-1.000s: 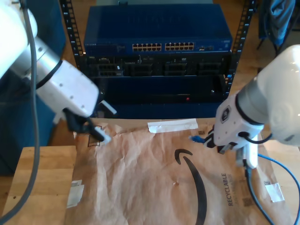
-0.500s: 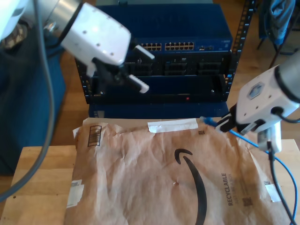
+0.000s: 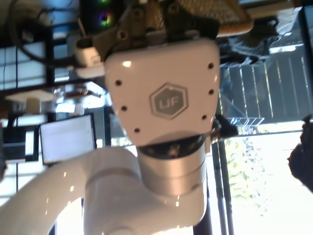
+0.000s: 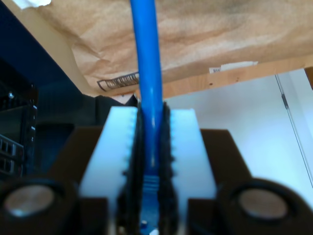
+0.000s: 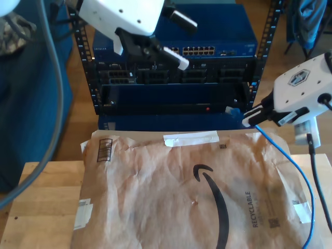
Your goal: Grab the cable and plug it in
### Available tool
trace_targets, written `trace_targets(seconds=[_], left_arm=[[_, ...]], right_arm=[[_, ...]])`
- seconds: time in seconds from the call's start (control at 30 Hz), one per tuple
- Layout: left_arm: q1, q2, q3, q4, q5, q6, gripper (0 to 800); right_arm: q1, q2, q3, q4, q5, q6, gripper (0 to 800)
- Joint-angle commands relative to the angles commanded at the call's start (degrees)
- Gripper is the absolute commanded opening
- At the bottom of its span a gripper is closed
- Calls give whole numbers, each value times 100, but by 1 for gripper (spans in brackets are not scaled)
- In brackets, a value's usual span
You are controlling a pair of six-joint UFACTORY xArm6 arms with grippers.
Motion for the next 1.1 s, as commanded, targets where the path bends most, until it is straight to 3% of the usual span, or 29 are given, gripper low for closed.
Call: trace_targets(seconds=[0.17,0.33,0.83,0.97,1.1], left_arm=[[0,44,62,-141,97,-510,800],[97,44,132,-607,105,-545,800],[105,44,167,-554,97,-536,800],[105,44,176,-554,88,-536,800],[97,44,176,-554,97,-527,799]], right_arm=[[0,-9,-18,237,88,0,2],[-9,-35,-18,519,246,0,2],[53,-97,-589,738,343,70,2],[105,-79,-738,1196,457,97,2],[114,-79,-949,1275,545,158,2]])
